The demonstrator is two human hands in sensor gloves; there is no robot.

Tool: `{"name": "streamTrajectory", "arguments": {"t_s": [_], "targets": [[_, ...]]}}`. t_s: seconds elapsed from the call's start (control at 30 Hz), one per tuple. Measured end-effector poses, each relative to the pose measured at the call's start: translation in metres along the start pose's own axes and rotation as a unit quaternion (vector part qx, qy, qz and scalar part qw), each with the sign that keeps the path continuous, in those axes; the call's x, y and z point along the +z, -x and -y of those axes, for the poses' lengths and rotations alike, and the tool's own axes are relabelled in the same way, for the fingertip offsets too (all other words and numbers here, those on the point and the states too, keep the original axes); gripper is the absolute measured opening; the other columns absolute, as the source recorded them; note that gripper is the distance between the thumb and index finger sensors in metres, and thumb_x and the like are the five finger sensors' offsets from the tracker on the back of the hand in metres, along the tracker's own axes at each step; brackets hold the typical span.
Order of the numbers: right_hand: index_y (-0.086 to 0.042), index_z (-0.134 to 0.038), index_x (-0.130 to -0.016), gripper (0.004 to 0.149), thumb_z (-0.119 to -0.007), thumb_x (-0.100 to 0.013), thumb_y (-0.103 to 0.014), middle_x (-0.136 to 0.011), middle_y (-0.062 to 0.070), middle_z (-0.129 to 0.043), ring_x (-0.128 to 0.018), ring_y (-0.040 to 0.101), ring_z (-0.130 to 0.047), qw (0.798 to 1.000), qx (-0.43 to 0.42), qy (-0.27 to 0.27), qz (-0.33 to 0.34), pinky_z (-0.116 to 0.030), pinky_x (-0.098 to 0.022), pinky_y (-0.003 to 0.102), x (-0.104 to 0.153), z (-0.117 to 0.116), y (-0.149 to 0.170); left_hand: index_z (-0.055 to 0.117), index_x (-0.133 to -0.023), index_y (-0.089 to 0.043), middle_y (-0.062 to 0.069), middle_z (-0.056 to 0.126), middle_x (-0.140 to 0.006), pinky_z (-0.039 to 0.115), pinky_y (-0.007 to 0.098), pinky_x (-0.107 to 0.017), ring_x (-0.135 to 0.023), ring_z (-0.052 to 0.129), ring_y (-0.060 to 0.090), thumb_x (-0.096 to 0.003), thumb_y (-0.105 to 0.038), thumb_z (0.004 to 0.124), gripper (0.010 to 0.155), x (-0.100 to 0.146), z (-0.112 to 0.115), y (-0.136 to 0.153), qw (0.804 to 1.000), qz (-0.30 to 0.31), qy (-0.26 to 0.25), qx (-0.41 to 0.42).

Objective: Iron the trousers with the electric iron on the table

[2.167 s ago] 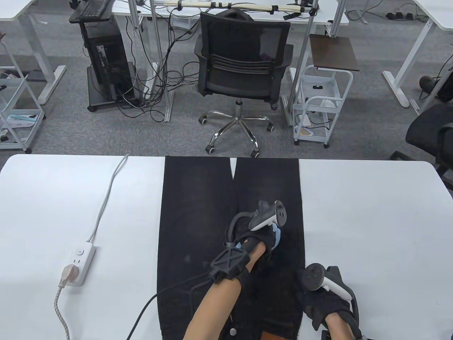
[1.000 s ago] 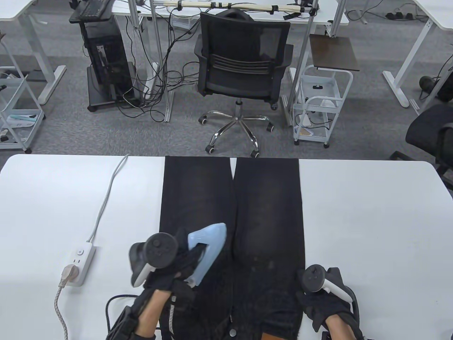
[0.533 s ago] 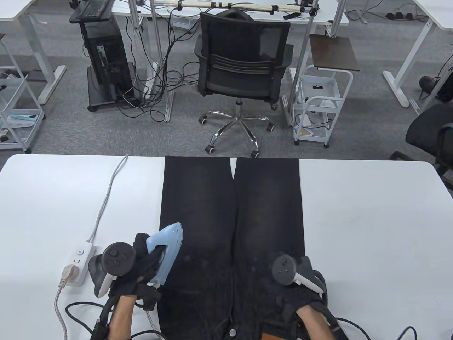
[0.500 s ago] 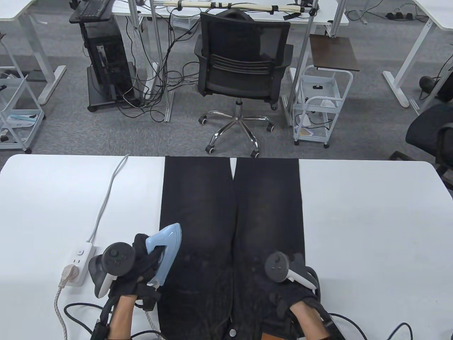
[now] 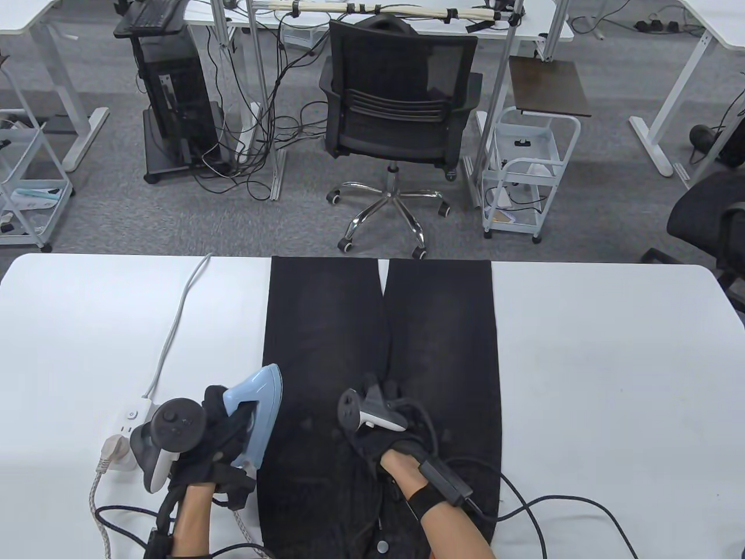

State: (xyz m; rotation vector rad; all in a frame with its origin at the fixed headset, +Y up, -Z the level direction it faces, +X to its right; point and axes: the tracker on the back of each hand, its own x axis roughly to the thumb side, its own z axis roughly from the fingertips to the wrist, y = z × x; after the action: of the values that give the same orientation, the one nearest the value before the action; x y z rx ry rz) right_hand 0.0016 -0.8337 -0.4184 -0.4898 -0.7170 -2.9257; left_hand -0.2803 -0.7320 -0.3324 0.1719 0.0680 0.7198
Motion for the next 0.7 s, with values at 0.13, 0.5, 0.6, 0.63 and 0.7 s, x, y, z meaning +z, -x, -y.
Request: {"name": "streamTrajectory", "arguments": {"t_s": [0.13, 0.5, 0.6, 0.63, 0.7], "targets": [[-0.015, 0.001, -0.109, 0.070, -0.030, -0.057, -0.050, -0.106, 0.024, 0.017, -0.099, 0.059, -0.008, 1.000, 0.000, -0.011, -0.001, -0.031, -0.063, 0.076, 0.011, -0.005, -0.002, 0.070, -0.086, -0.007, -0.003, 0.093, -0.050, 0.089, 0.043, -0.043, -0.035, 0.101, 0.013, -0.0570, -0.040, 0.081, 0.045, 0.001, 0.003, -0.002, 1.000, 0.004, 0.008, -0.002], [-0.007, 0.001, -0.108, 0.075, -0.033, -0.057, -0.050, -0.106, 0.029, 0.013, -0.096, 0.063, -0.008, 0.998, 0.013, -0.023, 0.053, -0.030, -0.062, 0.076, 0.080, -0.040, -0.009, 0.069, -0.086, -0.007, -0.003, 0.093, -0.050, 0.089, 0.043, -0.043, -0.035, 0.101, 0.013, -0.0570, -0.040, 0.080, 0.045, 0.002, 0.002, -0.002, 1.000, 0.004, 0.006, -0.006], [-0.006, 0.002, -0.108, 0.076, -0.034, -0.058, -0.050, -0.106, 0.030, 0.014, -0.095, 0.063, -0.006, 0.997, 0.014, -0.032, 0.066, -0.030, -0.062, 0.076, 0.096, -0.048, -0.010, 0.070, -0.086, -0.007, -0.003, 0.093, -0.050, 0.089, 0.043, -0.043, -0.035, 0.101, 0.013, -0.0569, -0.040, 0.081, 0.045, 0.002, 0.002, -0.003, 1.000, 0.004, 0.009, -0.009], [-0.006, 0.002, -0.108, 0.076, -0.035, -0.058, -0.050, -0.106, 0.030, 0.015, -0.095, 0.064, -0.006, 0.997, 0.012, -0.041, 0.070, -0.030, -0.062, 0.076, 0.104, -0.051, -0.010, 0.069, -0.087, -0.007, -0.003, 0.093, -0.050, 0.089, 0.043, -0.043, -0.035, 0.101, 0.013, -0.0570, -0.040, 0.081, 0.045, 0.002, 0.002, -0.003, 1.000, 0.004, 0.010, -0.010], [-0.006, 0.002, -0.108, 0.078, -0.038, -0.059, -0.051, -0.106, 0.030, 0.015, -0.095, 0.063, -0.005, 0.995, 0.003, -0.054, 0.078, -0.030, -0.062, 0.075, 0.111, -0.051, -0.009, 0.069, -0.087, -0.007, -0.003, 0.093, -0.050, 0.089, 0.043, -0.043, -0.035, 0.101, 0.013, -0.0570, -0.040, 0.081, 0.045, 0.002, 0.001, -0.004, 1.000, 0.006, 0.011, -0.011]]}}
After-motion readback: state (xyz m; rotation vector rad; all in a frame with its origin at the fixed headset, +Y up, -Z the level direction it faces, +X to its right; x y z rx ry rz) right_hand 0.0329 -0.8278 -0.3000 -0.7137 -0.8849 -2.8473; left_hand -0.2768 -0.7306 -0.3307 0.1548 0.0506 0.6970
